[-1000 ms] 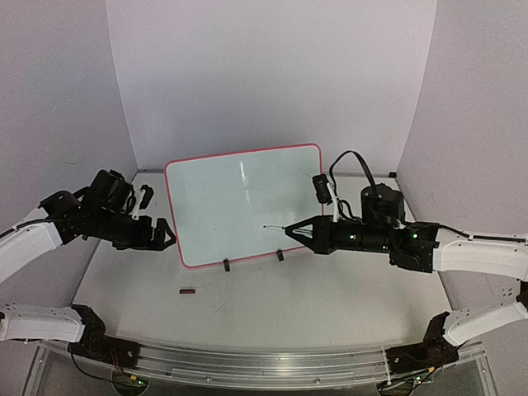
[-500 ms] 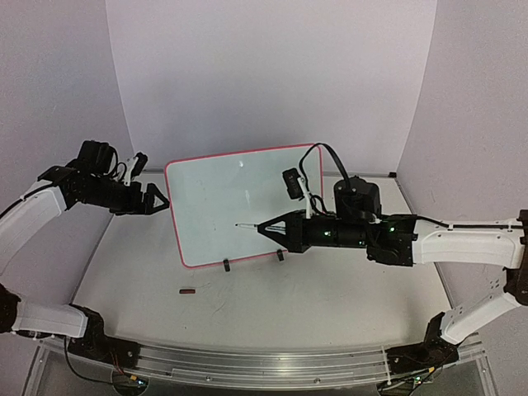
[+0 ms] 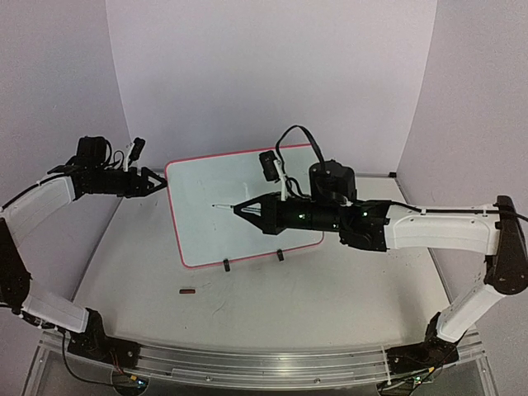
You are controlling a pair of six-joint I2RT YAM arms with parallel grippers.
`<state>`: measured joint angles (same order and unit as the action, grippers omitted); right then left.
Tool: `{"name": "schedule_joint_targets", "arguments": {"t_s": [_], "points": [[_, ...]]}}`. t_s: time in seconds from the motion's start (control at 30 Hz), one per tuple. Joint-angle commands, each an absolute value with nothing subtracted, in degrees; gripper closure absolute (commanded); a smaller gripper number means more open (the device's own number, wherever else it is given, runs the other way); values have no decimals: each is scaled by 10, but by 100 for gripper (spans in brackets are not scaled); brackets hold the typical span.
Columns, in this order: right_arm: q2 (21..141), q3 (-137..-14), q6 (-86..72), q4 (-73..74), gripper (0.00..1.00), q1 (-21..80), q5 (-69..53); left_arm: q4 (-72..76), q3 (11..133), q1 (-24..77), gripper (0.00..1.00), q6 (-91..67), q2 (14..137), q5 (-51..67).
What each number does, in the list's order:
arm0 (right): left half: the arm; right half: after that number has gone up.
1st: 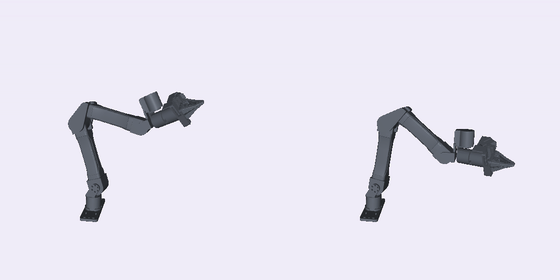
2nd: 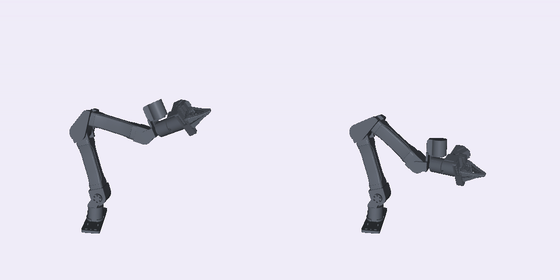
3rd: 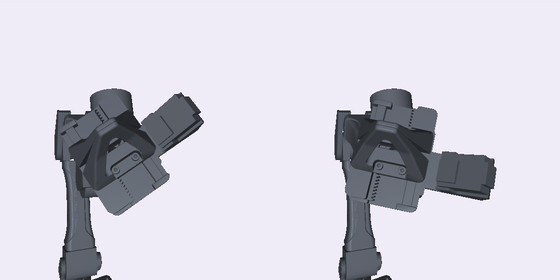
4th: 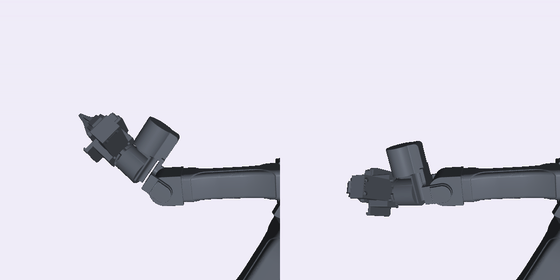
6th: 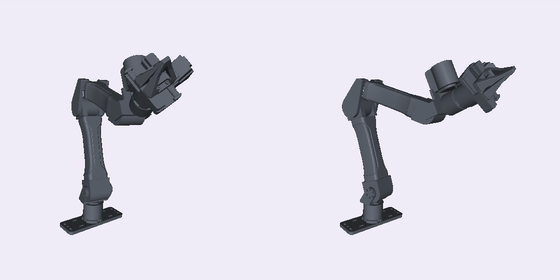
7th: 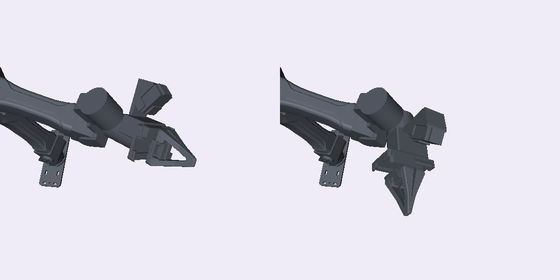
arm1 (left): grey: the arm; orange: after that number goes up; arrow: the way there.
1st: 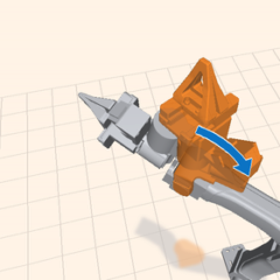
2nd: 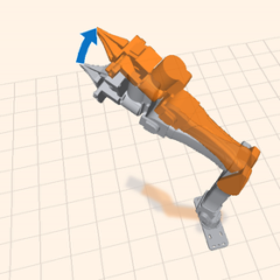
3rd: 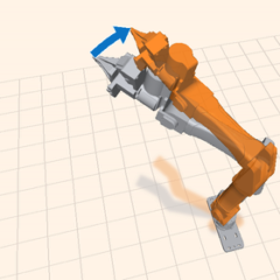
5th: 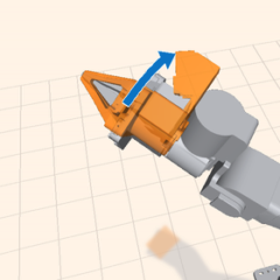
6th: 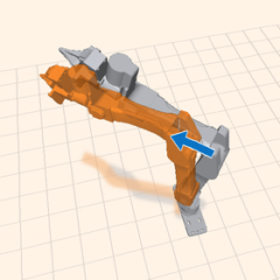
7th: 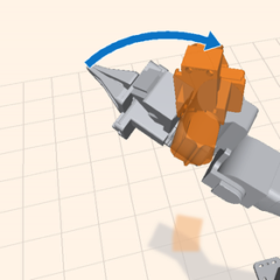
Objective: Write a sentence on the whiteboard
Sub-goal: Hold the whiteboard at the center of the board.
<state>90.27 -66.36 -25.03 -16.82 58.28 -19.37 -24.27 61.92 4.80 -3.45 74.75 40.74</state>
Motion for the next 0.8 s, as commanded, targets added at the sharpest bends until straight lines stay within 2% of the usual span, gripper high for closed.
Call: {"name": "schedule_joint_targets", "arguments": {"t_s": [0.0,0.33,0.77], "points": [[944,-726,-227,-188,100,586,-188,-211,660,46,33,-9,776,493],[1022,-812,-206,-172,100,585,-189,-200,673,46,49,-1,816,518],[1116,-922,-174,-137,100,584,-156,-199,667,46,81,29,817,531]]}}
